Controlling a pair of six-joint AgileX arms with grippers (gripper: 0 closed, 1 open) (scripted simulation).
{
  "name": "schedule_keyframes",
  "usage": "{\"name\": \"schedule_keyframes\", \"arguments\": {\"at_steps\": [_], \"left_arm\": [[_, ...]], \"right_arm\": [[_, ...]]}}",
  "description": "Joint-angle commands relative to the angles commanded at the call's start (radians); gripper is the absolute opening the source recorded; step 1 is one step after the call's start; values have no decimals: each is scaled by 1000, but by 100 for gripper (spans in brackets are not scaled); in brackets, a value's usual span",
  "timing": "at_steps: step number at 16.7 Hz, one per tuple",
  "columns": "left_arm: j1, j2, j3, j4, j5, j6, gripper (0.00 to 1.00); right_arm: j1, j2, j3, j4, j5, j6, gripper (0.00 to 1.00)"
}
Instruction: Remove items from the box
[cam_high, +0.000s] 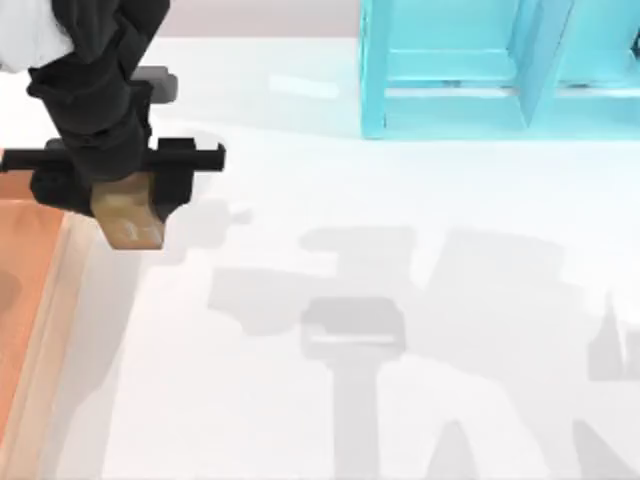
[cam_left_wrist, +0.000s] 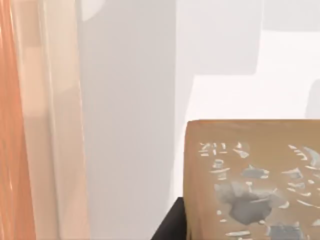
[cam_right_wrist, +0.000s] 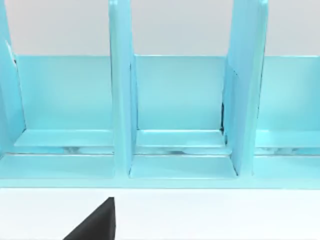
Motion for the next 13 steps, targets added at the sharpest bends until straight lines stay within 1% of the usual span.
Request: {"name": "schedule_keyframes", "arguments": {"at_steps": [2,5,7,13], "left_arm": [[-116,48,4,5,13,-123,0],[-225,94,-5,-4,37,-233,0],[-252,108,-8,-9,45,-258,0],[-249,111,-21,9,45,-255,0]], "right_arm": [[0,0,0,0,0,0,100],[0,0,0,0,0,0,100],[0,0,0,0,0,0,100],[0,0,0,0,0,0,100]]}}
